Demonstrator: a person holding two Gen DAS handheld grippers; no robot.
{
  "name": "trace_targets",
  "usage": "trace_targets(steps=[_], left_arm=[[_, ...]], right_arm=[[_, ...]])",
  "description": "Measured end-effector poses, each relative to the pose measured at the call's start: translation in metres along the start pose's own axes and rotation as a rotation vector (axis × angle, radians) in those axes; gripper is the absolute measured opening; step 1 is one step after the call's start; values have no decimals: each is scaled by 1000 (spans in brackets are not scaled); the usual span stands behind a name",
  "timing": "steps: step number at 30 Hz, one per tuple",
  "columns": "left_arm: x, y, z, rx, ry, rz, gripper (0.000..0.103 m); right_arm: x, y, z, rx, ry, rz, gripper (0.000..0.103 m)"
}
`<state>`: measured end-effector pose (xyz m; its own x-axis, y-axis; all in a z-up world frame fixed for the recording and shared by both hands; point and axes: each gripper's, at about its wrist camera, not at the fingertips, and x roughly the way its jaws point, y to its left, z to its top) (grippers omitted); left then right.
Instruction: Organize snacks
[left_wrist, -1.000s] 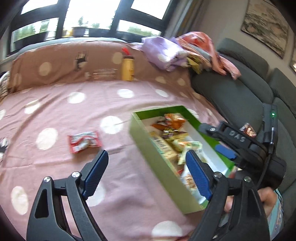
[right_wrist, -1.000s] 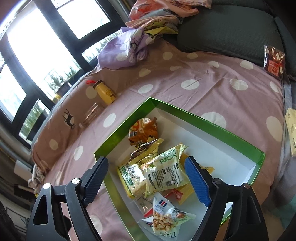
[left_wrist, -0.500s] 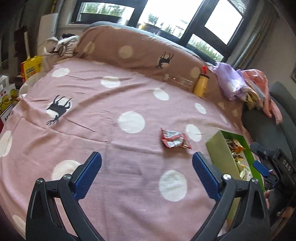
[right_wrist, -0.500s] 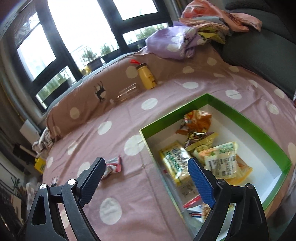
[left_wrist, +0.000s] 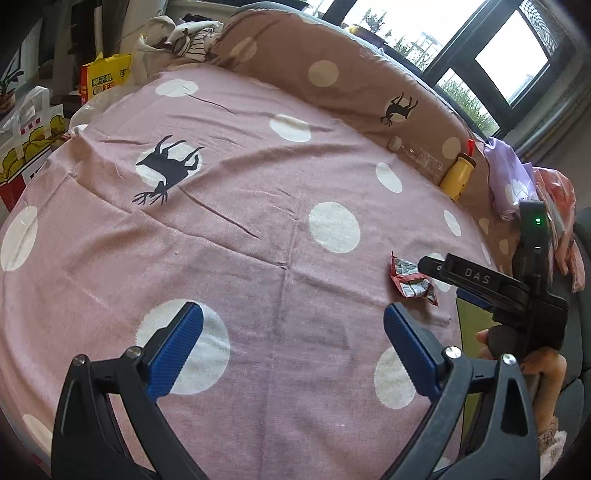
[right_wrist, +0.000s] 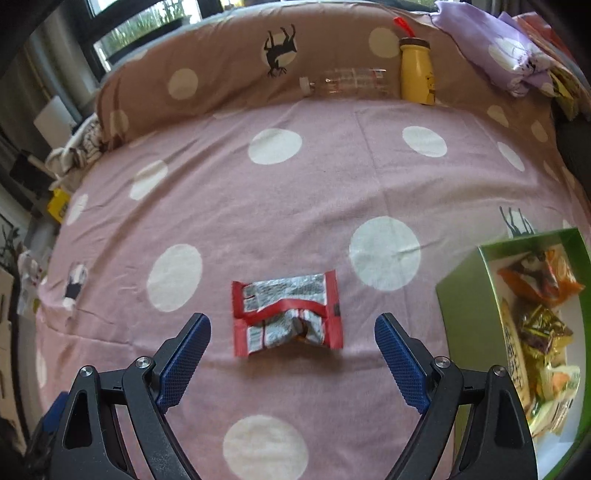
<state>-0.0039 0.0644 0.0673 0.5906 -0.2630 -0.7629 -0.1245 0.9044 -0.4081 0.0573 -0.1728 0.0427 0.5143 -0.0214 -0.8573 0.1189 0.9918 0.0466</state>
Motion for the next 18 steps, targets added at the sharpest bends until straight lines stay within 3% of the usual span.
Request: trace_targets(steps=[8, 14, 15, 18], left_arm=[[4, -1, 0, -1, 24, 8, 99], [4, 4, 1, -15, 28, 15, 99], [4, 6, 1, -21, 29, 16, 99], [4, 9, 3, -36, 30, 21, 99]], right_arm=[[31, 9, -4, -59, 70, 39, 90], [40, 17, -9, -104, 59, -12, 90], [38, 18, -12, -111, 54, -21, 84], [29, 16, -18, -95, 59, 20, 81]])
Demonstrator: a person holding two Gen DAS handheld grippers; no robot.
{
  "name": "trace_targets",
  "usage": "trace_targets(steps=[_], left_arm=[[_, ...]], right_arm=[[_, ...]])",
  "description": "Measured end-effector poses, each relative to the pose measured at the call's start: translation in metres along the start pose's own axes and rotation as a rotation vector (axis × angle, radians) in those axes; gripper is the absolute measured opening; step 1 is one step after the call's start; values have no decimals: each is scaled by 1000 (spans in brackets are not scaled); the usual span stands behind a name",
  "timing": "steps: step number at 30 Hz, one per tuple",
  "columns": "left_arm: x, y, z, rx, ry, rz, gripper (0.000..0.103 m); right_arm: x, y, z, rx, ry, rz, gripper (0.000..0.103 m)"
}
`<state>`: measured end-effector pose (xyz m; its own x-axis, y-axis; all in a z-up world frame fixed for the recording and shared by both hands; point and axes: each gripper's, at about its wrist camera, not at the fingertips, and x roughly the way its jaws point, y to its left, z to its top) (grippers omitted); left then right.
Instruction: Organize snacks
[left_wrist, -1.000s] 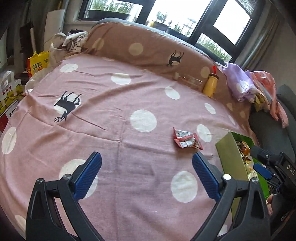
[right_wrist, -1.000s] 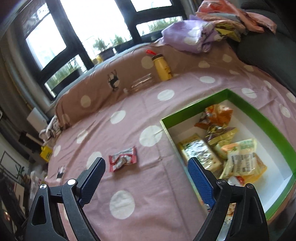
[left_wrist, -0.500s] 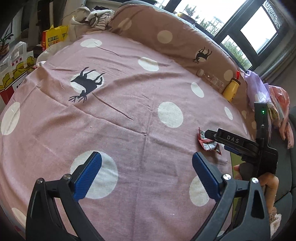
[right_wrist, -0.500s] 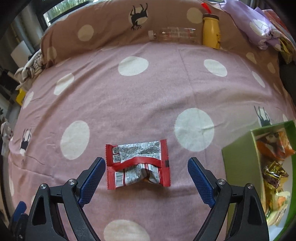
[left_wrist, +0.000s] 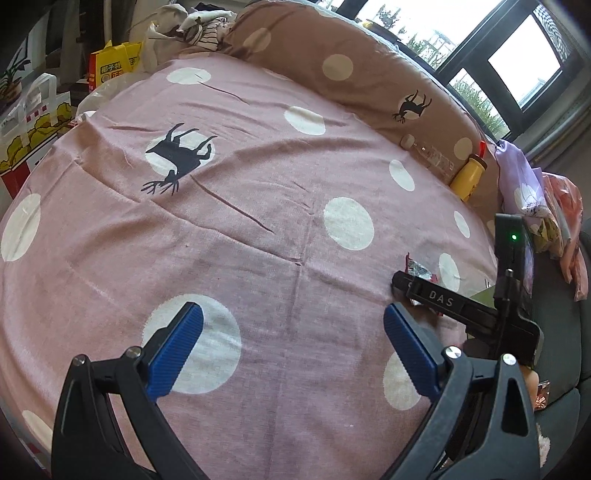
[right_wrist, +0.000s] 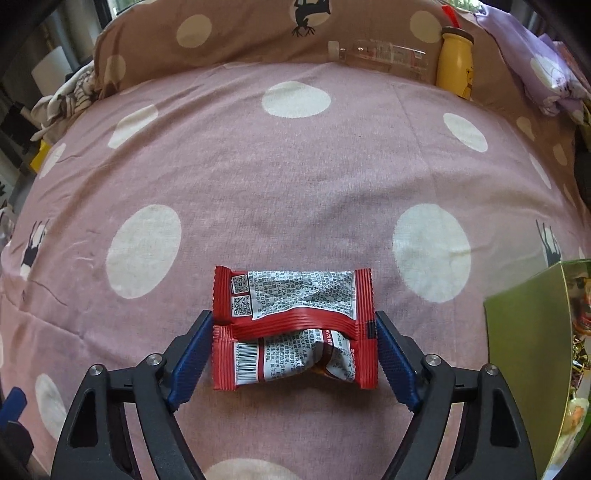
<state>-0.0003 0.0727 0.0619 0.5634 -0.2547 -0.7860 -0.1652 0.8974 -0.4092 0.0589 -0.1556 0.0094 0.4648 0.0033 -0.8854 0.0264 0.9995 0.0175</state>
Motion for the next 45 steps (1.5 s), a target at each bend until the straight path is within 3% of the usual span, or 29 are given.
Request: trace_targets(steps=[7, 12, 21, 27, 31, 37, 45], left_arm=[[-1, 4, 2, -15, 3, 5, 99], [-3, 6, 1, -21, 2, 5, 99], [3, 1, -3, -18, 44, -3, 99], [14, -13, -12, -13, 136, -109, 97], [23, -27, -23, -3, 207, -156, 84], [31, -39, -34, 22, 261, -173, 72], [44, -54, -44, 58, 311, -206, 53]], right_arm=[[-18, 17, -38, 2, 71, 124, 79], [-29, 29, -67, 5, 83, 215, 84], [-58, 3, -75, 99, -4, 320, 91], [-61, -20, -70, 198, -52, 407, 91], [-53, -24, -67, 221, -40, 436, 90], [-37, -28, -66, 251, 16, 505, 82], [-21, -22, -64, 252, 69, 484, 67]])
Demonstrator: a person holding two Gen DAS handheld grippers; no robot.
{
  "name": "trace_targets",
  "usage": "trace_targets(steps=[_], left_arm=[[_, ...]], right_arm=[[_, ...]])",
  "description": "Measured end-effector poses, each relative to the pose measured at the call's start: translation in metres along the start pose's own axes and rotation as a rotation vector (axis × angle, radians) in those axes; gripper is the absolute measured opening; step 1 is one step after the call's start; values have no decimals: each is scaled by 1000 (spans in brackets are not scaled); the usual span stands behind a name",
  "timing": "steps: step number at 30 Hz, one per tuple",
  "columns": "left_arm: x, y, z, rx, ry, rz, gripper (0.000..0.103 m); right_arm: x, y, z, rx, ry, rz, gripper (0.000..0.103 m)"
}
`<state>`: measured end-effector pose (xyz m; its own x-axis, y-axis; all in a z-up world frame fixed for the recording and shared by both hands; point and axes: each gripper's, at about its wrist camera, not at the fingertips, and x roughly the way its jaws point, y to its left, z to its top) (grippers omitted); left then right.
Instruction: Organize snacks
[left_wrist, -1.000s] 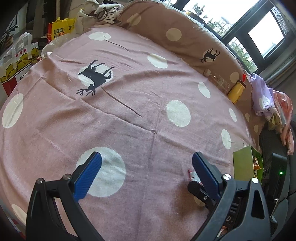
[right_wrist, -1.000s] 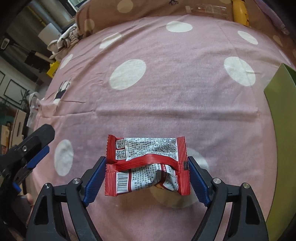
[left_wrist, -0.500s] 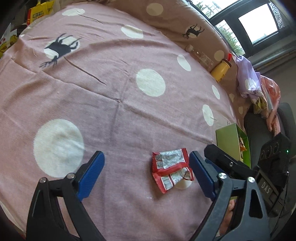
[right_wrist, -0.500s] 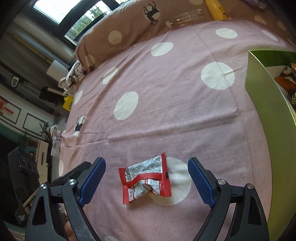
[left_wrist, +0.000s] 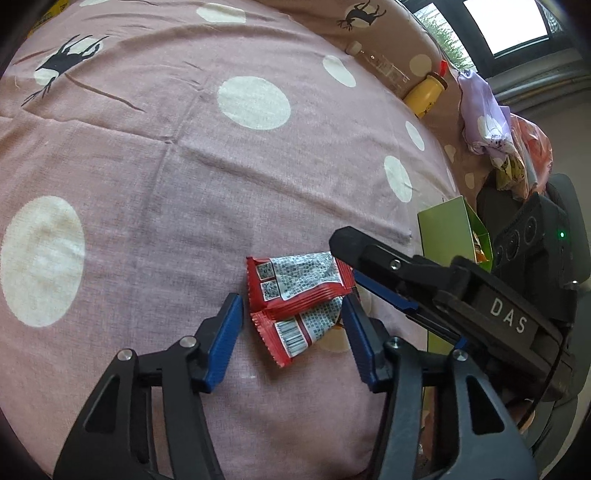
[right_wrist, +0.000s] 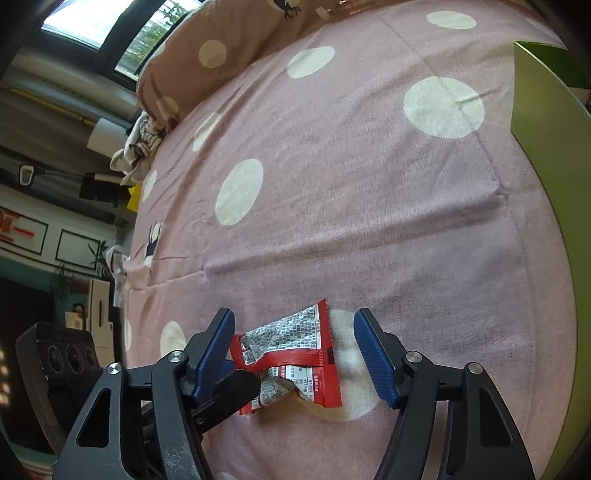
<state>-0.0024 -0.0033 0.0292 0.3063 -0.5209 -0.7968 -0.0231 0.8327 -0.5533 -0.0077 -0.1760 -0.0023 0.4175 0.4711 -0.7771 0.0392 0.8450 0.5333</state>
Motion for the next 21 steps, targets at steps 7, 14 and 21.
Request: trace_targets(steps=[7, 14, 21], left_arm=[[5, -3, -1, 18, -9, 3, 41], [0, -6, -2, 29, -29, 11, 42], [-6, -11, -4, 53, -54, -1, 42]], right_arm=[[4, 4, -2, -21, 3, -16, 57], [2, 8, -6, -40, -7, -45, 55], [-11, 12, -11, -44, -34, -47, 55]])
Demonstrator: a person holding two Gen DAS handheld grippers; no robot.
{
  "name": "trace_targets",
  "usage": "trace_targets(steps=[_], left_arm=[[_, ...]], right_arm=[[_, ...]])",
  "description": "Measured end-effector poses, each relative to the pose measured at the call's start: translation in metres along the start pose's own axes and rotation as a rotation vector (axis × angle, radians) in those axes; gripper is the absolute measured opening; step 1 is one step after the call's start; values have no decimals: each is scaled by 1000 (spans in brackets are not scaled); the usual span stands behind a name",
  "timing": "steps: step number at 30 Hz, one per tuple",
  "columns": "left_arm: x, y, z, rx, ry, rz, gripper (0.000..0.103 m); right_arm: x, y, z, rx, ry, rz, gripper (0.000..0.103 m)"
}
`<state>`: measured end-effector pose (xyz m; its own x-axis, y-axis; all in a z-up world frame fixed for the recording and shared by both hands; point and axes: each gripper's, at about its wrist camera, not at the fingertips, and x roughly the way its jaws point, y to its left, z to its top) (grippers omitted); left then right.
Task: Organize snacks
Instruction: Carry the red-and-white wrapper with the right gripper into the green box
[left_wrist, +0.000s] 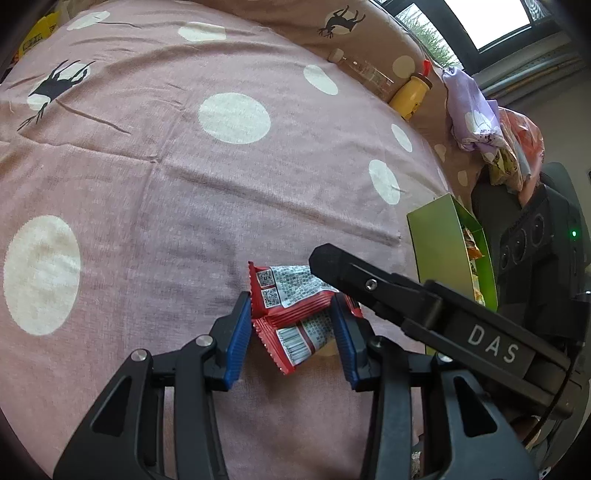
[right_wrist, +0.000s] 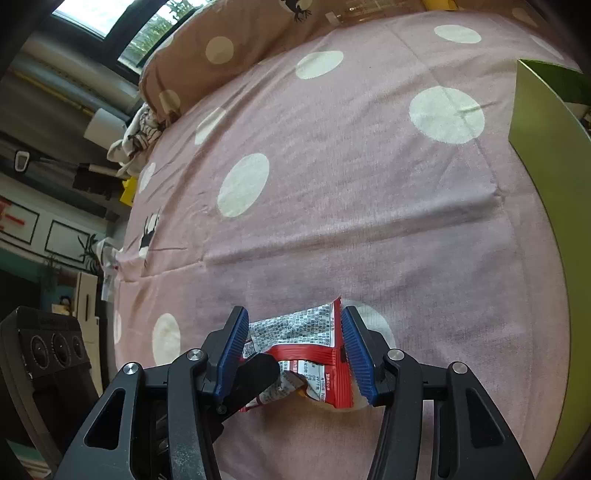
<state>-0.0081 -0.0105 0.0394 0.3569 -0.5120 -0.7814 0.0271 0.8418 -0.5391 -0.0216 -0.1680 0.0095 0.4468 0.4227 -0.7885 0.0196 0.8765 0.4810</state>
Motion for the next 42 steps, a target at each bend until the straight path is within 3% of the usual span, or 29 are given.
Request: trace_targets(steps=[16, 30, 42], left_arm=[[-23, -24, -4, 100, -90, -30, 42], [-49, -52, -11, 200, -217, -77, 42], [-51, -99, -4, 331, -283, -106, 41]], right_arm=[[-38, 16, -9, -28, -121, -24, 55], [-83, 33, -19, -71, -265, -29, 55], [-127, 16, -16, -37, -405, -20, 55]])
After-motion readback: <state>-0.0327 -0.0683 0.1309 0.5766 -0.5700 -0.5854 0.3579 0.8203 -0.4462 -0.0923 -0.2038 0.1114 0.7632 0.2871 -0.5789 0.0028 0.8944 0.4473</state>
